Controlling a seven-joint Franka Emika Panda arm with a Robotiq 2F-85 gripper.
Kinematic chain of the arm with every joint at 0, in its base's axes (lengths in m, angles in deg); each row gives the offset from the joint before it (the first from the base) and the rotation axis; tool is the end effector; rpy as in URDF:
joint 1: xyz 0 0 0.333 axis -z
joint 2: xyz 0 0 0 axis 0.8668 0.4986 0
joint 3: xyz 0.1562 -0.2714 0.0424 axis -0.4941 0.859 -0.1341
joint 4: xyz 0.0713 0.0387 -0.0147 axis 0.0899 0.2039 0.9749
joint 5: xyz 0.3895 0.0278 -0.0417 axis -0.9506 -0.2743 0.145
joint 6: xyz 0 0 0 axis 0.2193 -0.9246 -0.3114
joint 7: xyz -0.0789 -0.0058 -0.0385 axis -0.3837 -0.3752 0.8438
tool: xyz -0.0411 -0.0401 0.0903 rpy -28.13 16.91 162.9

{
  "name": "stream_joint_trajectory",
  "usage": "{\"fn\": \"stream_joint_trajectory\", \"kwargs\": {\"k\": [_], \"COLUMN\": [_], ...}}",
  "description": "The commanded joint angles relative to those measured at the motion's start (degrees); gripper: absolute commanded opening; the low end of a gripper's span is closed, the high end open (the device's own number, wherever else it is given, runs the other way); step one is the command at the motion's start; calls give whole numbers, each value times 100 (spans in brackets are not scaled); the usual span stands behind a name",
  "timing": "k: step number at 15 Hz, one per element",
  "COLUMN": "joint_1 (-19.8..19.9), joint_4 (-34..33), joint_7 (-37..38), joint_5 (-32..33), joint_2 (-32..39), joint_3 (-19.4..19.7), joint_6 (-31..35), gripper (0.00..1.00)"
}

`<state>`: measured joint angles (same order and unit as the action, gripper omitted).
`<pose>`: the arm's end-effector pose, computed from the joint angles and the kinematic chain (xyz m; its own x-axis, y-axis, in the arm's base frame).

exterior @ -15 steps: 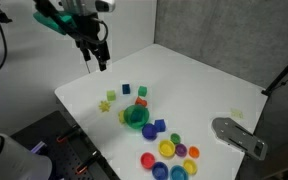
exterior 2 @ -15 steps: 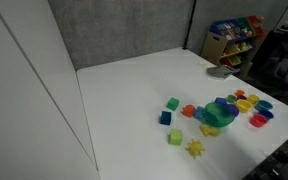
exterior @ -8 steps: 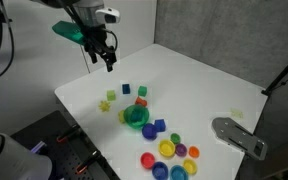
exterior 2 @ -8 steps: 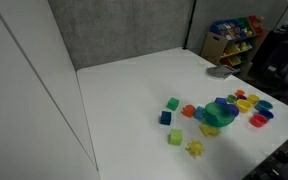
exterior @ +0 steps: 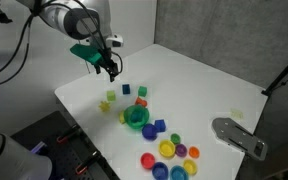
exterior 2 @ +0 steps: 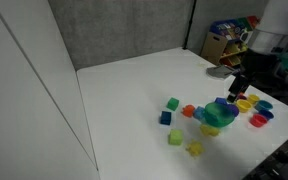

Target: Pick up the yellow microbe toy and put it in the green bowl

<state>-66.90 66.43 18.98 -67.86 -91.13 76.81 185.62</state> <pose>0.4369 0.0764 0.3316 0.9878 0.1441 -0.0585 0.1399 -0.9877 -0.0695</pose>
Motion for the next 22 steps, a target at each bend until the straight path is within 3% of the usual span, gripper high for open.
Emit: {"fn": "stream_joint_trajectory", "kwargs": {"k": [1,8,9,14,22], "joint_1": [-82,16,-2,-1,-197], "joint_4": [-238,-622,-391,-600,-574], "joint_7": [-344,-943,-703,-727,-452], "joint_5": [-376,-936,-743,-708,-139], "joint_2": [882,2031,1851,2196,3049], "joint_3": [-113,-478,-451,-499,-600], "joint_6": [421,841,875,929,2098], "gripper": [100,100,100,100,100]}}
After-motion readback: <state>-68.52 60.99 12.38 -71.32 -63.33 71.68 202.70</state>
